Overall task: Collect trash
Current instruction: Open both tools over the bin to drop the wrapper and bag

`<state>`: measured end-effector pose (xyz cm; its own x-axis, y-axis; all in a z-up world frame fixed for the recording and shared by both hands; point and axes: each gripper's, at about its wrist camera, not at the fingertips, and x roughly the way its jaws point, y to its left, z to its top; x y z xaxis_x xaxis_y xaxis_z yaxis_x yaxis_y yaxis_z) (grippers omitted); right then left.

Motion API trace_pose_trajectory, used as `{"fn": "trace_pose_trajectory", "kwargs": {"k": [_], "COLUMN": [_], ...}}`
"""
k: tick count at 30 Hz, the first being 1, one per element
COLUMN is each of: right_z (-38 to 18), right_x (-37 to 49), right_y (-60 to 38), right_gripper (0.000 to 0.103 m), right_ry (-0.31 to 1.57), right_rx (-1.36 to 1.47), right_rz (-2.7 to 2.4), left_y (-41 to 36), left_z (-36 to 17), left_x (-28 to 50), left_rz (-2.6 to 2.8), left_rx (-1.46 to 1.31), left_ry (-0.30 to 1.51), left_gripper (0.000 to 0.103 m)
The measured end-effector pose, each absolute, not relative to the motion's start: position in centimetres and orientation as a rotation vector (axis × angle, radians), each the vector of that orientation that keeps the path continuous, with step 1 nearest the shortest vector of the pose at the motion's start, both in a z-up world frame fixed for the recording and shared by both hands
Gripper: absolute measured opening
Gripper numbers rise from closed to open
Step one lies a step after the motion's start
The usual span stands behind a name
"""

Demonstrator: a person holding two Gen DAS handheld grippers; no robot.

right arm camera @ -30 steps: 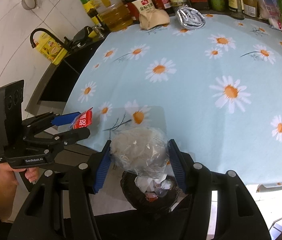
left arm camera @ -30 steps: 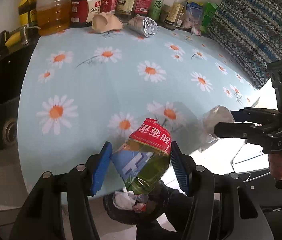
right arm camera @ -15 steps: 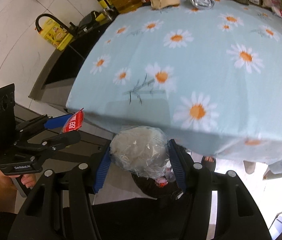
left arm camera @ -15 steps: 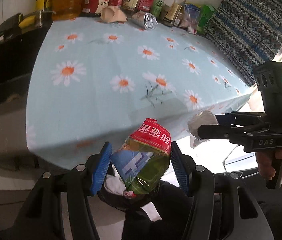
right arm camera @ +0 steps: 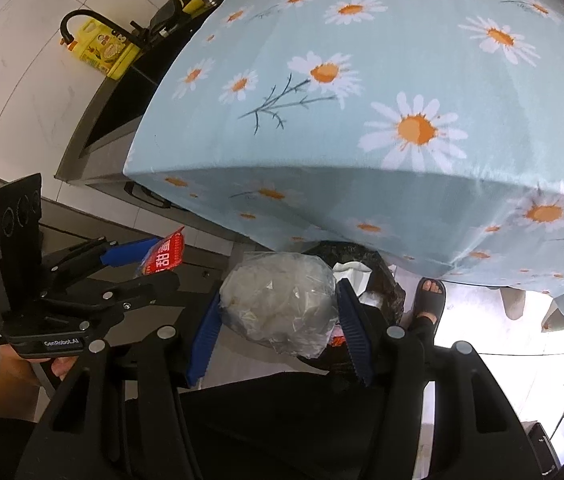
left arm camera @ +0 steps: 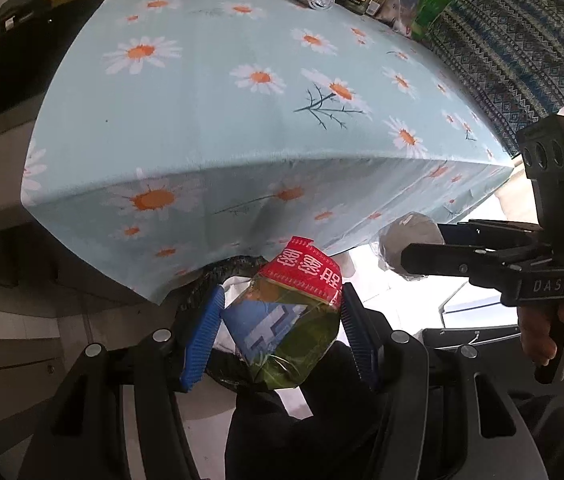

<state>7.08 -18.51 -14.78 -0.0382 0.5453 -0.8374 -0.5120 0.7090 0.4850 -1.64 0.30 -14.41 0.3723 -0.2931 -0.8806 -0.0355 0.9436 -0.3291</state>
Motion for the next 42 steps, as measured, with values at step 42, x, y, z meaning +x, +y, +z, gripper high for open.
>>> {"fn": "trace_pose_trajectory", "kwargs": {"k": [42], "right_z": [-11.2], "right_x": [9.5], "right_y": [-21.5], "right_gripper": [0.071], "right_ry": [1.281], "right_rx": [0.109], "right_rz": [0.774], "left_y": [0.5], "left_z": [-10.9], "left_x": [-0.2], "left_rz": [-0.135], "left_rx": [-0.344], "left_ry": [1.137], "left_gripper": [0.065]}}
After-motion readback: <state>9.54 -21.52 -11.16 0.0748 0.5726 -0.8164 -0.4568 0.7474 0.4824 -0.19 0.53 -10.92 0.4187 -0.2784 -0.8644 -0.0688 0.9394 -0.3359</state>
